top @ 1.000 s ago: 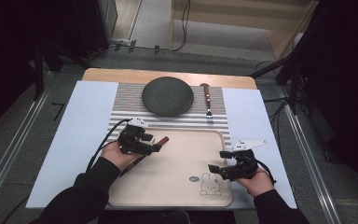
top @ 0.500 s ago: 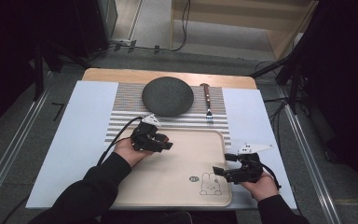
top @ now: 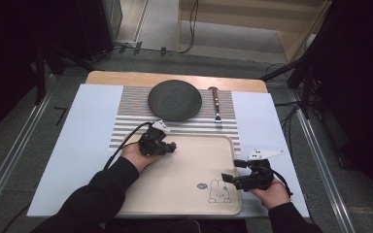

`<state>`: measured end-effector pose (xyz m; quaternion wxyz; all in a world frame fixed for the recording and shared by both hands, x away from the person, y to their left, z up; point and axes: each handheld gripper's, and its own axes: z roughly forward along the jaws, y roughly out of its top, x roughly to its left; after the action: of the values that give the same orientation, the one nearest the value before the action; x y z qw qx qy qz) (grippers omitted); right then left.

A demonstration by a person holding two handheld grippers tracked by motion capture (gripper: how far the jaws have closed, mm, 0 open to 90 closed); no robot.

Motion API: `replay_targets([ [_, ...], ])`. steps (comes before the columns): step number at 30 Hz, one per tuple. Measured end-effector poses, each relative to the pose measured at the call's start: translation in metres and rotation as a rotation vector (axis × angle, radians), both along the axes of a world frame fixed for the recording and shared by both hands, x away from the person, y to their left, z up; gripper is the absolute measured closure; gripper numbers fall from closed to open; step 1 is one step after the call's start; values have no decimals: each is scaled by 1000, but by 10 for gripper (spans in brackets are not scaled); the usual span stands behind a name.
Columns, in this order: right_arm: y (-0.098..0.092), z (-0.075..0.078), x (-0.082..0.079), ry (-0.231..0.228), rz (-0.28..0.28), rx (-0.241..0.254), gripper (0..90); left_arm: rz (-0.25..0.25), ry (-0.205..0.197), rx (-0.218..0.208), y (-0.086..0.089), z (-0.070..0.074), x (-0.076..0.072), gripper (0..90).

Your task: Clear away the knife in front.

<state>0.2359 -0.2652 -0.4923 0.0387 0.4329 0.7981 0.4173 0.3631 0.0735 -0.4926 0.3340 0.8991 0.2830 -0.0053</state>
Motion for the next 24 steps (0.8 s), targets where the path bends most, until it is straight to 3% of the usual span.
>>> replay_targets([
  [12,0,0,0,-1,-1,-1,167,37,10,11,12,-1,8,900],
  [24,0,0,1,-4,2,-4,167,96,23,8,38,0,20,900],
])
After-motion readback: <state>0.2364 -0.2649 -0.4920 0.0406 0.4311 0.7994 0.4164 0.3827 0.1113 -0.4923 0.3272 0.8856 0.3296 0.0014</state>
